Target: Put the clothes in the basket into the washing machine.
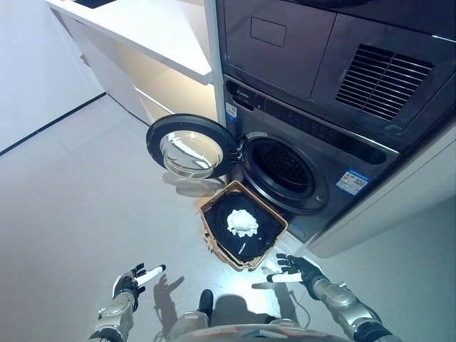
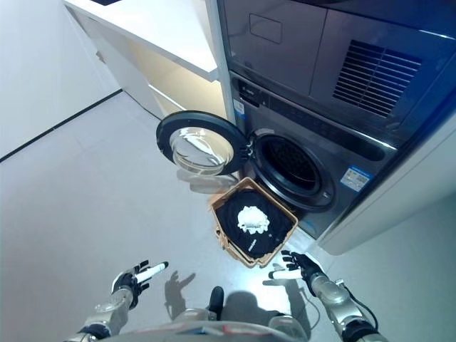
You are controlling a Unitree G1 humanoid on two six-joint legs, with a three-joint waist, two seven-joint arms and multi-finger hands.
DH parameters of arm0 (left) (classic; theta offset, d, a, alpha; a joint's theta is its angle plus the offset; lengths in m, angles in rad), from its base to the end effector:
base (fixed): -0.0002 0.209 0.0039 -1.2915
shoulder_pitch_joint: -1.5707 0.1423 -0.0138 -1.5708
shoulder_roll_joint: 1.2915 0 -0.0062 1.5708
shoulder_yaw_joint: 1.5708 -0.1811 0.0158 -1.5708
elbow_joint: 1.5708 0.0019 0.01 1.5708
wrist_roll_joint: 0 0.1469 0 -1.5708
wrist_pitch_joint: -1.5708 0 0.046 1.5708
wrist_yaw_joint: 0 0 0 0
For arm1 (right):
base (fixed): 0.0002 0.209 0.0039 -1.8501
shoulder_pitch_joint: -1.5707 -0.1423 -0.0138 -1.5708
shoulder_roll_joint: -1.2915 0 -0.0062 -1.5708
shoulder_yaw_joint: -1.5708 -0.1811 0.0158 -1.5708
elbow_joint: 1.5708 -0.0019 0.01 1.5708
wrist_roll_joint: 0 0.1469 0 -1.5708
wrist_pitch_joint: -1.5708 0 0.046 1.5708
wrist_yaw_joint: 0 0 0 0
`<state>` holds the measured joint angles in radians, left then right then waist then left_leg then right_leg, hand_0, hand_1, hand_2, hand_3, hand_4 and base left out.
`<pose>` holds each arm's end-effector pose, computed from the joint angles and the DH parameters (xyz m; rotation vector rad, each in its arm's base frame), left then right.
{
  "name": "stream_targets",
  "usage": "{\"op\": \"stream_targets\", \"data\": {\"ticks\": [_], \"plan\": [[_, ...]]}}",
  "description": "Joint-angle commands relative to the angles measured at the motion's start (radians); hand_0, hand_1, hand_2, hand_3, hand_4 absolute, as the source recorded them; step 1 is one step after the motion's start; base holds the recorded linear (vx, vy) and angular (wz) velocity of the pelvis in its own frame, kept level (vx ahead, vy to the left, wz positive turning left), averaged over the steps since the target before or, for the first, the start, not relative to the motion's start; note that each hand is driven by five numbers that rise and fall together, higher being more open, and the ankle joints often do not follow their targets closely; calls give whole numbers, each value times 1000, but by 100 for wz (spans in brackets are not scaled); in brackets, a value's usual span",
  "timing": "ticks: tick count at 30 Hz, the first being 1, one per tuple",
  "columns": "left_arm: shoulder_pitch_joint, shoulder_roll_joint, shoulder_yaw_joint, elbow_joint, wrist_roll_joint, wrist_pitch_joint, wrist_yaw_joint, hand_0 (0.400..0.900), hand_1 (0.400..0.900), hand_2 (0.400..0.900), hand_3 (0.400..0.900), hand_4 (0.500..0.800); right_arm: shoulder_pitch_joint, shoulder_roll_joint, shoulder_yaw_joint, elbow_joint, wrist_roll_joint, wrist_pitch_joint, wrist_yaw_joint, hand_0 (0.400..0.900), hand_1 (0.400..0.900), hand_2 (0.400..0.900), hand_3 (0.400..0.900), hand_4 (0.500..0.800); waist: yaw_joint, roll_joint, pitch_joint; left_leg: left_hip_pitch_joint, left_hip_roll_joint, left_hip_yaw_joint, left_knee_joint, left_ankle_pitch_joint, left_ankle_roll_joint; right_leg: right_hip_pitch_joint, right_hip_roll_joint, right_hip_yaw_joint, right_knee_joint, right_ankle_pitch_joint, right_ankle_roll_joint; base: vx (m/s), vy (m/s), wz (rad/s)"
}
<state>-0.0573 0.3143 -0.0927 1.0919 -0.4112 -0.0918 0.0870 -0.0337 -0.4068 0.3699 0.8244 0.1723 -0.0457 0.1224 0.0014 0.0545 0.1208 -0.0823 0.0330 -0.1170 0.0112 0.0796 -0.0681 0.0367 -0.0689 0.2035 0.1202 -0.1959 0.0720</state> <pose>0.1239 0.2491 -0.0964 0.0166 0.9061 0.3724 0.1477 -0.2299 -0.0787 -0.3231 0.8290 0.2269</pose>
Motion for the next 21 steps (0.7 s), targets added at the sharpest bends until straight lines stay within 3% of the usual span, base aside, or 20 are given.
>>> {"op": "stream_targets", "data": {"ticks": [1,4,8,10,13,16,19,21], "plan": [[1,70,0,-35,8,-51,30,900,900,900,900,800,-7,-22,0,-101,-31,-43,-4,900,900,900,900,800,16,-22,-82,-170,12,46,24,94,-9,71,-37,-24,11,45,54,221,265,-30],[3,82,5,-28,28,-51,30,900,900,900,900,800,-17,-4,9,-110,-46,-42,6,900,900,900,900,800,27,-45,-104,-167,-15,104,45,51,14,58,-99,-41,27,109,94,195,247,-34],[3,98,10,-35,43,-48,28,900,900,900,900,800,-26,12,24,-111,-55,-38,18,900,900,900,900,800,43,-71,-126,-156,-63,128,57,5,56,15,-150,-54,88,224,130,147,240,-19],[2,97,5,-43,55,-43,21,900,900,900,900,800,-20,18,22,-102,-52,-35,24,900,900,900,900,800,41,-72,-127,-134,-96,111,60,-16,77,-26,-162,-51,205,323,122,124,266,27],[5,95,-9,-75,66,-37,10,900,900,900,900,800,-18,18,20,-109,-46,-36,21,900,900,900,900,800,27,-47,-86,-68,-128,75,70,-44,105,-108,-146,-79,423,451,72,90,291,50],[-3,99,-14,-60,76,-27,2,900,900,900,900,800,-13,23,21,-136,-31,-35,23,900,900,900,900,800,9,-32,-50,-1,-130,55,61,-65,119,-186,-167,-154,520,416,54,127,238,42],[-12,102,-17,-57,68,-29,-2,900,900,900,900,800,-9,18,20,-126,-21,-30,25,900,900,900,900,800,-9,-34,-41,38,-134,11,64,-82,111,-234,-152,-175,412,335,45,195,55,55],[-24,104,-24,-48,70,-30,-1,900,900,900,900,800,-11,20,14,-111,-12,-28,22,900,900,900,900,800,-21,-50,-36,61,-146,-12,65,-100,103,-230,-150,-185,261,309,56,212,-24,50]]}}
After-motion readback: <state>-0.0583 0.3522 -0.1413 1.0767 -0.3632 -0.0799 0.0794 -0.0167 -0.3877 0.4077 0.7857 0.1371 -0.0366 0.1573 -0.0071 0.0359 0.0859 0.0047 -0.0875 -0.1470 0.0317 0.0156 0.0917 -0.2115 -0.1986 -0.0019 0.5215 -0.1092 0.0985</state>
